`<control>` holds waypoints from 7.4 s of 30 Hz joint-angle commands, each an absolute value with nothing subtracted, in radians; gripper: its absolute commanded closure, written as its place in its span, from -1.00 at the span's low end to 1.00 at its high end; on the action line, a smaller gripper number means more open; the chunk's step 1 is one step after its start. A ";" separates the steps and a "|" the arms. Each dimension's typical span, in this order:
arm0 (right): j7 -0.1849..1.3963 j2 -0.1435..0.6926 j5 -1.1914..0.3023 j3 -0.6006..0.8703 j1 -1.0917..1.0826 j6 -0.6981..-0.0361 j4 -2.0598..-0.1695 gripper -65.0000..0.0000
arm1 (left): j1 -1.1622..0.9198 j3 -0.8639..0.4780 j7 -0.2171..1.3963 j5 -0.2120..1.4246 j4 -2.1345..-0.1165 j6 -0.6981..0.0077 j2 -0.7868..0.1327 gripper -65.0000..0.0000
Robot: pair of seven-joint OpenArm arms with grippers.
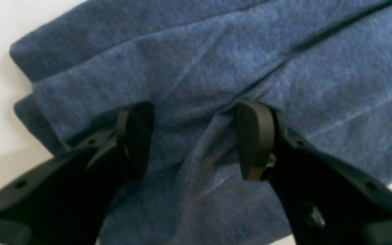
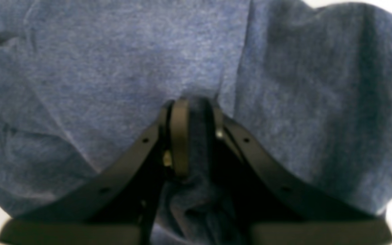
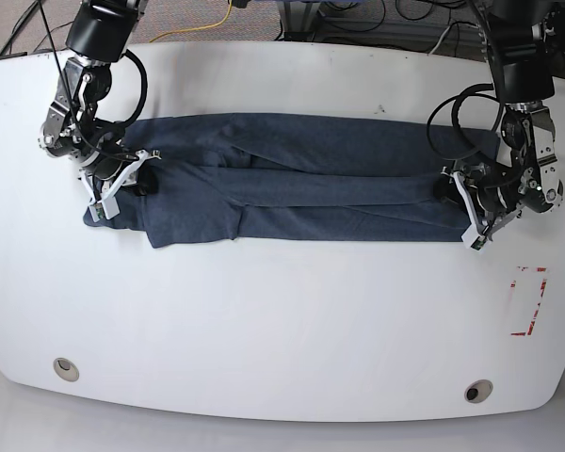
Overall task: Layout the t-shirt on the table in an organized manner, then fold the t-shirt properly
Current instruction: 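Grasp the folded strip's end with the left gripper, then fold the strip's end with the left gripper toward the right gripper, then release the strip with the right gripper and regrasp its other end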
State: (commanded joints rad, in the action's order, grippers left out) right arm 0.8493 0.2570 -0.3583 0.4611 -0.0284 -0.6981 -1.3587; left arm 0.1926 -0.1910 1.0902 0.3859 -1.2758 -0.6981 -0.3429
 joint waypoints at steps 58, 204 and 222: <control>0.851 0.254 -0.369 0.461 -0.038 -0.698 -1.360 0.71 | 0.143 -0.475 1.208 0.648 -1.159 -0.698 -0.306 -0.22; 1.218 0.371 -0.725 0.805 -0.177 -0.698 -1.362 -0.97 | 0.114 0.087 0.935 0.642 -1.354 -0.616 -0.300 0.81; 1.171 0.381 -0.745 0.797 -0.128 -0.698 -1.153 -0.97 | 0.140 0.087 0.935 0.642 -1.353 -0.616 -0.351 0.81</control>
State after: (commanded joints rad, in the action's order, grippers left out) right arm 1.1715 0.3813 -0.7449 0.7971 -0.1281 -0.6981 -1.1531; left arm 0.1404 0.0867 0.9352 0.6421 -1.3525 -0.6160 -0.3506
